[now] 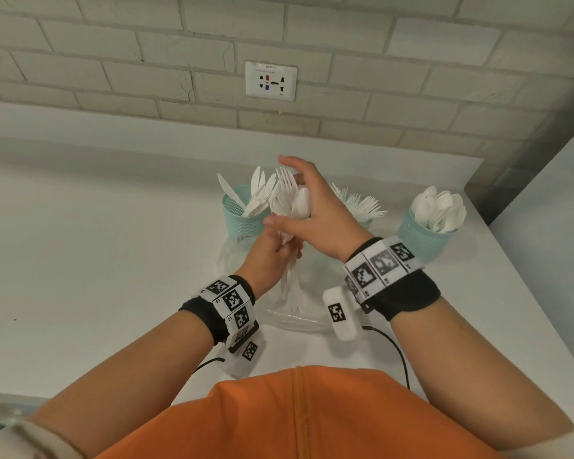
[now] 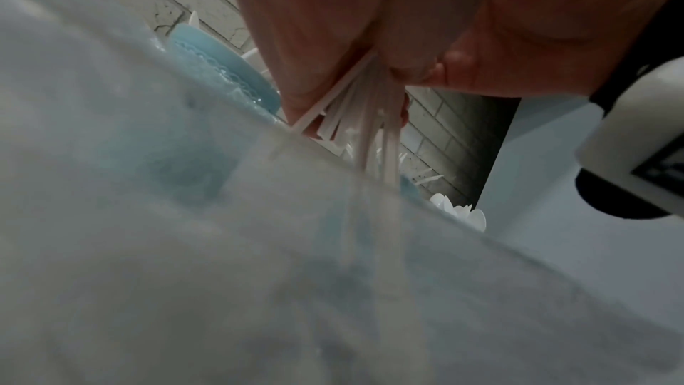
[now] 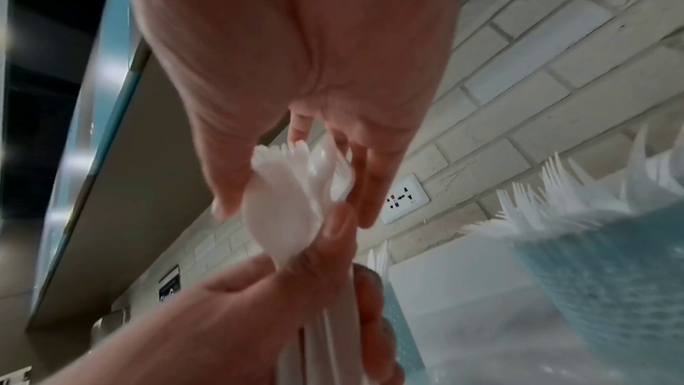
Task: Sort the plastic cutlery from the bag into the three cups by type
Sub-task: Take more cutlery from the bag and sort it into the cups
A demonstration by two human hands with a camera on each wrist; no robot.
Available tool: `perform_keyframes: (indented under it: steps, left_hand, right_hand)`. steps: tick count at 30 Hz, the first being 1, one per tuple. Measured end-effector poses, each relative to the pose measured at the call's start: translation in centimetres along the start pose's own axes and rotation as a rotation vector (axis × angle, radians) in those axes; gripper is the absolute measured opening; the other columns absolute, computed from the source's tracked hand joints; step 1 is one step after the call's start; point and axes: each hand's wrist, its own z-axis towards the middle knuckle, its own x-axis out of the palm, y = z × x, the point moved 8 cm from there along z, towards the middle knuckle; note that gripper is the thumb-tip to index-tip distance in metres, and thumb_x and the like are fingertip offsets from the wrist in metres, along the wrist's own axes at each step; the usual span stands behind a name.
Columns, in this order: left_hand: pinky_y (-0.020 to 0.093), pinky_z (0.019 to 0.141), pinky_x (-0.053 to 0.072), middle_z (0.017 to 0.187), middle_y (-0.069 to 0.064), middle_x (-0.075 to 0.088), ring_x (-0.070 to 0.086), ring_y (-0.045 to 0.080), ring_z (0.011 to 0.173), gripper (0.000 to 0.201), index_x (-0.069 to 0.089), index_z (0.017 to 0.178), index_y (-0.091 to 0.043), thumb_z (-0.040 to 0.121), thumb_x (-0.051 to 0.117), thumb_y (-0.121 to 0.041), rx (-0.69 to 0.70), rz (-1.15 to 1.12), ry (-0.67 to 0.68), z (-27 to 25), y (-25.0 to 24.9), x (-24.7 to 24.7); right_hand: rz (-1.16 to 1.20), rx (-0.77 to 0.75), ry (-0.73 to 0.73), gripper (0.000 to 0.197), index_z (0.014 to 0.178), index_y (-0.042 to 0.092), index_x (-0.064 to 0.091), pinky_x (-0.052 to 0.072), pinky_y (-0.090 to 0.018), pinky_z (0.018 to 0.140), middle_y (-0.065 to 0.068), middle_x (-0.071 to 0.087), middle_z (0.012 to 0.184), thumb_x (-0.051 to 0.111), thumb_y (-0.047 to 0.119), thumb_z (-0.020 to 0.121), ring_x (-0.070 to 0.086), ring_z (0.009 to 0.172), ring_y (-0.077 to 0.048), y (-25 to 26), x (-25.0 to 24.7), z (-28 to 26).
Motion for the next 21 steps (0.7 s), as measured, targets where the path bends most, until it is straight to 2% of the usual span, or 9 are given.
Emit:
perform_keyframes:
  steps: [4, 7, 10, 12, 14, 16, 18, 20, 21]
  left_hand:
    - [0.012, 0.059, 0.046, 0.078, -0.004, 0.054, 0.057, -0.004, 0.059, 0.035, 0.037, 0.127, 0.004, 0.093, 0.044, 0.004, -0.012, 0.038, 0.048, -0.5, 0.6, 0.6]
    - [0.011, 0.063, 0.047, 0.081, 0.000, 0.057, 0.060, 0.002, 0.065, 0.032, 0.040, 0.125, 0.008, 0.093, 0.044, 0.004, -0.018, 0.055, 0.029, -0.4, 0.6, 0.2]
    - [0.021, 0.072, 0.050, 0.096, 0.006, 0.060, 0.063, 0.015, 0.083, 0.034, 0.042, 0.125, 0.000, 0.093, 0.051, -0.011, 0.027, -0.021, -0.055, 0.4, -0.1, -1.4]
    - [0.025, 0.065, 0.047, 0.081, 0.002, 0.056, 0.060, 0.009, 0.068, 0.027, 0.042, 0.115, -0.002, 0.096, 0.051, -0.018, 0.015, -0.069, -0.112, 1.0, -0.3, -2.7]
    - [0.025, 0.061, 0.049, 0.074, 0.001, 0.053, 0.058, 0.010, 0.060, 0.018, 0.040, 0.109, -0.006, 0.097, 0.049, -0.018, 0.036, -0.094, -0.133, 1.5, -0.9, -3.5]
    - [0.027, 0.061, 0.051, 0.075, -0.002, 0.052, 0.058, 0.011, 0.060, 0.018, 0.039, 0.109, -0.009, 0.097, 0.049, -0.018, 0.049, -0.112, -0.139, 1.8, -1.5, -3.8]
    - [0.025, 0.059, 0.052, 0.080, 0.000, 0.053, 0.061, 0.010, 0.060, 0.024, 0.040, 0.112, -0.004, 0.097, 0.049, -0.021, 0.039, -0.124, -0.151, 1.9, -1.7, -3.9]
    - [0.023, 0.059, 0.051, 0.082, 0.002, 0.054, 0.064, 0.011, 0.063, 0.033, 0.041, 0.115, 0.003, 0.097, 0.049, -0.023, 0.025, -0.121, -0.154, 1.9, -1.7, -3.7]
    - [0.023, 0.059, 0.051, 0.081, 0.001, 0.055, 0.064, 0.012, 0.064, 0.034, 0.042, 0.116, 0.004, 0.097, 0.050, -0.024, 0.026, -0.125, -0.154, 1.8, -1.6, -3.6]
  right_hand:
    - [-0.054, -0.024, -0.037, 0.061, 0.135, 0.025, 0.037, 0.030, -0.018, 0.099, 0.006, 0.041, 0.137, 0.069, 0.033, 0.083, 0.038, 0.120, -0.002, -0.3, 0.3, -0.1]
    - [-0.003, 0.037, 0.014, 0.081, 0.144, 0.031, 0.024, 0.029, -0.026, 0.108, 0.006, 0.034, 0.146, 0.070, 0.044, 0.079, 0.032, 0.131, -0.005, -1.2, 0.6, -0.6]
    - [-0.003, 0.103, 0.007, 0.102, 0.148, 0.035, 0.010, 0.035, -0.026, 0.101, 0.005, 0.035, 0.140, 0.076, 0.042, 0.071, 0.038, 0.124, -0.011, -2.6, 0.3, -1.8]
    - [-0.070, 0.169, 0.033, 0.088, 0.146, 0.028, 0.022, 0.037, -0.021, 0.085, 0.004, 0.043, 0.131, 0.074, 0.025, 0.075, 0.044, 0.099, -0.003, -3.9, 0.3, -2.8]
    - [-0.220, 0.276, 0.156, 0.071, 0.140, 0.022, 0.036, 0.037, -0.018, 0.073, 0.000, 0.050, 0.125, 0.071, 0.021, 0.078, 0.043, 0.076, 0.003, -5.8, 1.3, -3.9]
    - [-0.265, 0.414, 0.318, 0.063, 0.137, 0.016, 0.043, 0.040, -0.015, 0.058, -0.002, 0.055, 0.119, 0.070, 0.026, 0.082, 0.048, 0.065, 0.000, -8.0, 3.3, -5.2]
    - [-0.192, 0.500, 0.380, 0.045, 0.127, 0.012, 0.050, 0.043, -0.016, 0.047, -0.004, 0.057, 0.100, 0.065, 0.026, 0.087, 0.052, 0.052, -0.006, -9.1, 4.7, -6.1]
    - [-0.154, 0.478, 0.340, 0.015, 0.099, 0.011, 0.056, 0.044, -0.013, 0.046, -0.002, 0.053, 0.078, 0.060, 0.024, 0.091, 0.052, 0.047, -0.008, -8.7, 5.0, -6.0]
    - [-0.154, 0.446, 0.323, 0.017, 0.092, 0.007, 0.058, 0.046, -0.015, 0.052, -0.002, 0.053, 0.075, 0.059, 0.024, 0.092, 0.055, 0.051, -0.012, -8.4, 5.0, -5.8]
